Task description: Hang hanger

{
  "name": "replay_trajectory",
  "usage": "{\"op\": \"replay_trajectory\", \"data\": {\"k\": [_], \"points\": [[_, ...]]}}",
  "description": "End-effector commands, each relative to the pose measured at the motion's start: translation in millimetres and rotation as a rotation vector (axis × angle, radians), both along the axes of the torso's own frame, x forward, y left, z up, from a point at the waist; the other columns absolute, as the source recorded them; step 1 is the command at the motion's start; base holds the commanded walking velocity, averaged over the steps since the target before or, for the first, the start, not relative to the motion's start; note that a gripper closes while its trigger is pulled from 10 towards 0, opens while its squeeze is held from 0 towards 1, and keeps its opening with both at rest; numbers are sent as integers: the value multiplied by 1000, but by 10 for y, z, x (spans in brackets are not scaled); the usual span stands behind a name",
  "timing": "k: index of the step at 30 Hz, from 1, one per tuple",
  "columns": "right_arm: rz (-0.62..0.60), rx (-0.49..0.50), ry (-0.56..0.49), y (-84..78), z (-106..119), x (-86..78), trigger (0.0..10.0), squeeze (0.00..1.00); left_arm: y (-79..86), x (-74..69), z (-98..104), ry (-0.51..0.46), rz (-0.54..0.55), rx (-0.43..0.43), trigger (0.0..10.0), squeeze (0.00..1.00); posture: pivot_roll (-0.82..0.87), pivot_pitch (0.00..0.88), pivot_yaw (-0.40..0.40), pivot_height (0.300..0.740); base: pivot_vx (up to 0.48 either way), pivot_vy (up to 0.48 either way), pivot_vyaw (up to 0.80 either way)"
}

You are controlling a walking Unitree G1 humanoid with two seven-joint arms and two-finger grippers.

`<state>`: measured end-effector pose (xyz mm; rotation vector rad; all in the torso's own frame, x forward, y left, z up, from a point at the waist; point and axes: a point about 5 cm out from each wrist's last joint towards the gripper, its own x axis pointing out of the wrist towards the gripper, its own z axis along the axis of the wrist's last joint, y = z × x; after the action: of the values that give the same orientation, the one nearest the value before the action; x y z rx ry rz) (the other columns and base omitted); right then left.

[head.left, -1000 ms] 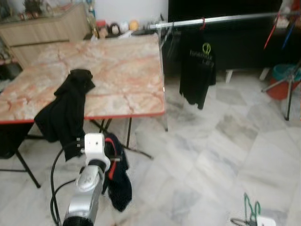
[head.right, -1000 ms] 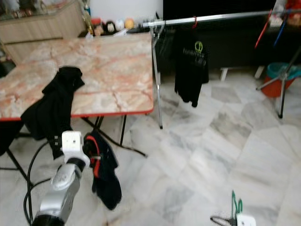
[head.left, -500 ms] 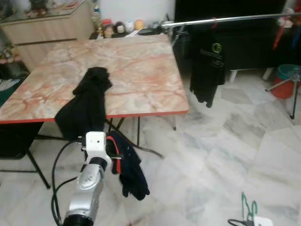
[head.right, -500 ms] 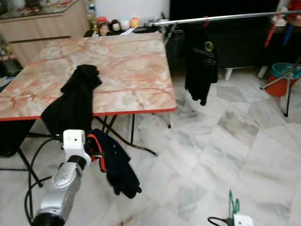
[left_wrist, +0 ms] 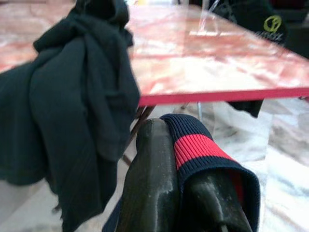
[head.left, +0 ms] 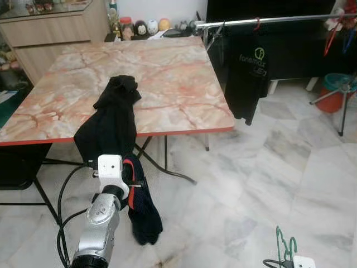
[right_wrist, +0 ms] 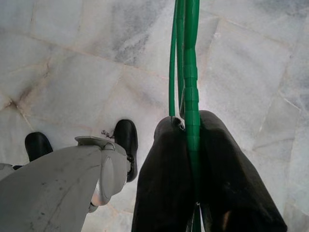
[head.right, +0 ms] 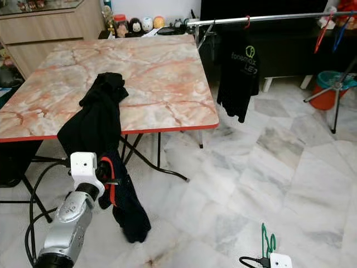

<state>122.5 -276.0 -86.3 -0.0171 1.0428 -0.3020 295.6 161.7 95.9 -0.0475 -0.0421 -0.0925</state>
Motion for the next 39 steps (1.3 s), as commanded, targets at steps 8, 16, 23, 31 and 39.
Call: {"op": "replay_trajectory", "data": {"k": [8, 16, 23, 31, 39], "points": [[0, -1, -7, -2, 7, 17, 10000, 0, -22, 30, 380, -142, -19, 31, 10000, 0, 31, 0, 52, 740, 0, 0, 0], [-9, -2, -14, -10, 14, 30, 10000, 0, 74, -61, 747, -238, -5, 34, 10000, 0, 32, 0, 50, 740, 0, 0, 0], [-4, -5, -12, -23, 20, 37, 10000, 0, 233, -248, 783, -210, -64, 125, 10000, 0, 48, 0, 45, 740, 0, 0, 0], [-6, -2, -17, -21, 23, 45, 10000, 0, 258, -195, 842, -209, -14, 130, 10000, 0, 43, 0, 45, 740, 0, 0, 0], [-5, 2, -12, -7, 16, 40, 10000, 0, 258, -133, 924, -225, 9, 114, 10000, 0, 47, 0, 46, 740, 190, 0, 0]]}}
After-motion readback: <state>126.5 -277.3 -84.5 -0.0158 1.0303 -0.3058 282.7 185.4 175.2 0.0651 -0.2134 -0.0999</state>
